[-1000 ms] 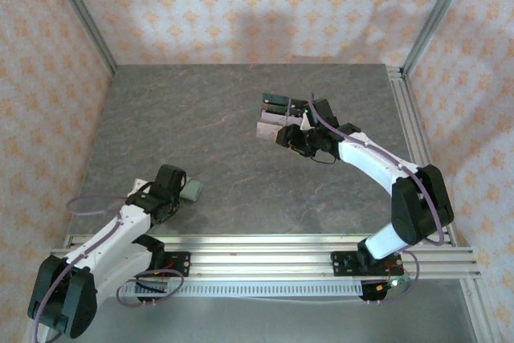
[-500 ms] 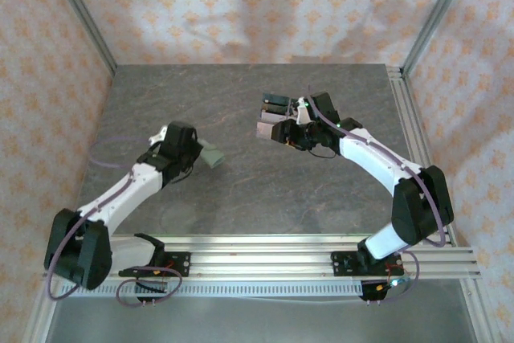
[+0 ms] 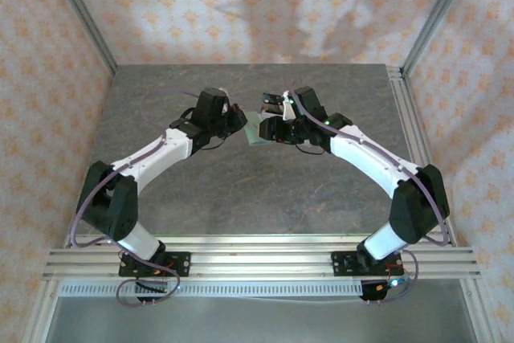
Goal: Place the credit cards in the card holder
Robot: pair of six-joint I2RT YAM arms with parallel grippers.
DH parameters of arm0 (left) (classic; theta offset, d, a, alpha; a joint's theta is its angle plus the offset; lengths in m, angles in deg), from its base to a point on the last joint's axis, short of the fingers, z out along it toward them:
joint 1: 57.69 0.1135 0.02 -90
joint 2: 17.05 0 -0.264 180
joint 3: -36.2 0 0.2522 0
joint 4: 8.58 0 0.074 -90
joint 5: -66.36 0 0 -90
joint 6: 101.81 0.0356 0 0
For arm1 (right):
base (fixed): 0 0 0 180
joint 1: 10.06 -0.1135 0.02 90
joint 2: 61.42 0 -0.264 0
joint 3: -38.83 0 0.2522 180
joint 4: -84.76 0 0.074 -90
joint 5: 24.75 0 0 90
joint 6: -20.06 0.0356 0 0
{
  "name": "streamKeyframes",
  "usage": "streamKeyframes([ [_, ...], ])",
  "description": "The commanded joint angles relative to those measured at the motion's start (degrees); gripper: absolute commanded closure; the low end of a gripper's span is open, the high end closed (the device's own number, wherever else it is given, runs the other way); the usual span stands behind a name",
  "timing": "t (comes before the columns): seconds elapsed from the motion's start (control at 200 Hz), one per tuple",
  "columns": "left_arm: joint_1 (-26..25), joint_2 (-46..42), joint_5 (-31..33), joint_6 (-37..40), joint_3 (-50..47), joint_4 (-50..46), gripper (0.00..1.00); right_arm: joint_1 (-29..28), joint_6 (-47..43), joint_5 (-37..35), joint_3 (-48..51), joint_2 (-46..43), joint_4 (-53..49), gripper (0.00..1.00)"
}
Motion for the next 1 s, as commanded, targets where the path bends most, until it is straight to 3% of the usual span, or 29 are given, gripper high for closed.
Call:
streamKeyframes([
  [0.0,-0.91,0.57,-3.1,1.61,2.6,2.67,1.0,-0.54,-0.49,-6.76,-2.28,1.52,-1.55,0.52],
  [0.405,-2.14,0.22,-5.01,0.72,1.84,4.33,1.0,-1.69,-1.73,-9.61,-6.05,6.13,-3.36,0.52],
  [0.666,-2.47,-0.29,-5.64,0.72,1.7,4.59,1.0,-1.73,-1.77,-13.95,-6.83,7.31,-4.19,0.58],
  [0.901,-2.75,-0.69,-5.92,0.7,1.41,4.74,1.0,-1.76,-1.59,-15.32,-7.45,8.23,-4.27,0.76],
  [0.996,-2.78,-0.83,-5.87,0.61,1.44,4.76,1.0,-1.72,-1.94,-16.01,-7.89,8.39,-5.19,0.91],
])
